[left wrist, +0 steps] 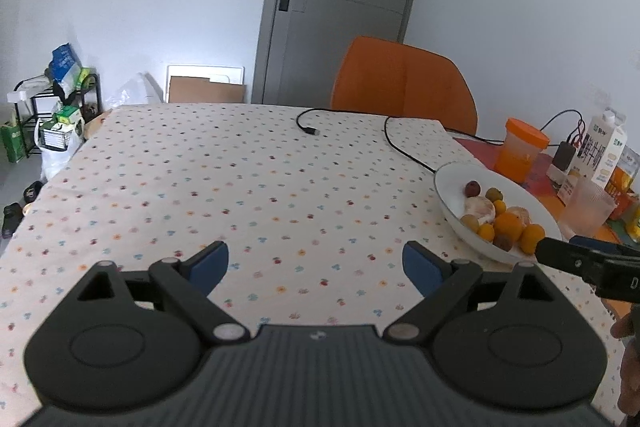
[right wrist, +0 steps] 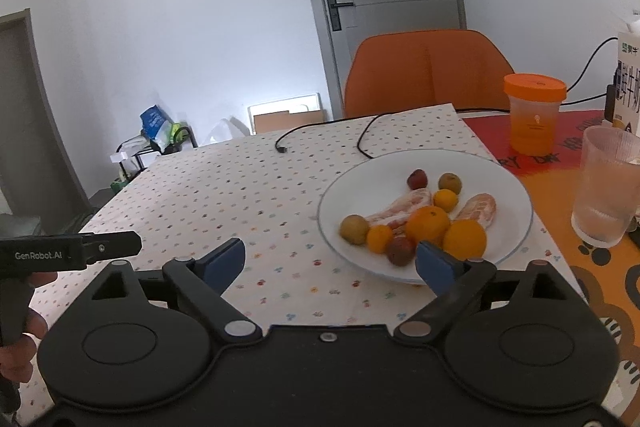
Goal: Organize fruits
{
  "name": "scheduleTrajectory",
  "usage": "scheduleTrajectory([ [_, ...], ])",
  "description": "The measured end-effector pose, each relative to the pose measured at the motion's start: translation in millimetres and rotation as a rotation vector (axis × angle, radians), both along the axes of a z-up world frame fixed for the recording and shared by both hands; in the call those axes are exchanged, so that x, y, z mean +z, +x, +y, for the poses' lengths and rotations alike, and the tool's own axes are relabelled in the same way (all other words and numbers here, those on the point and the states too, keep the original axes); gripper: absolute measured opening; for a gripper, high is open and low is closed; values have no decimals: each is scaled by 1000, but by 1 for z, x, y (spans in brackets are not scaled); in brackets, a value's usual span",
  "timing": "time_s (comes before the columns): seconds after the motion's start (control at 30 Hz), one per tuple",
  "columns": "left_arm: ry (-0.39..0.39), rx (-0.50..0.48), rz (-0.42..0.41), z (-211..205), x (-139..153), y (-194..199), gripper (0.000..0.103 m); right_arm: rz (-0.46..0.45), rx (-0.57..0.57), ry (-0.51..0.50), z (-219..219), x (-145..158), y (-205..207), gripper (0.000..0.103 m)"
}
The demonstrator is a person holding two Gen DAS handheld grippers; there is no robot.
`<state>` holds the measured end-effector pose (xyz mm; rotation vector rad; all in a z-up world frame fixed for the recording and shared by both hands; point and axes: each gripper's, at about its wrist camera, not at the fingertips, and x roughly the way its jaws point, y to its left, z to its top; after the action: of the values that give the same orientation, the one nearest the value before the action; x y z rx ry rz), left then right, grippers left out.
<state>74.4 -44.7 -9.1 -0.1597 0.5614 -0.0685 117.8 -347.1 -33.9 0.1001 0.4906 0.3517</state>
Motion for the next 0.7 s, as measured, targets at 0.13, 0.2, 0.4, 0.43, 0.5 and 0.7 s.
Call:
scheduleTrajectory([
  [0.13, 10, 15, -13, 9, 5, -12, 93, -7, 20, 3, 6, 3, -7, 99],
  [0.2, 6, 17, -17, 12, 7, -17, 93, -9, 33, 6, 9, 5, -12, 101],
  [0.4, 42, 17, -29, 16, 12, -31, 103, 1, 59, 15, 17, 10, -21, 103],
  [0.43, 49, 19, -32, 17, 13, -34, 103, 5, 63, 21, 18, 11, -22, 103],
  [0.5, 40, 16, -28, 21, 15, -38, 103, 14, 70, 29, 18, 14, -26, 103],
  [0.7, 43, 31, -38, 24, 22, -53, 103, 15, 80, -7, 21, 22, -42, 103],
])
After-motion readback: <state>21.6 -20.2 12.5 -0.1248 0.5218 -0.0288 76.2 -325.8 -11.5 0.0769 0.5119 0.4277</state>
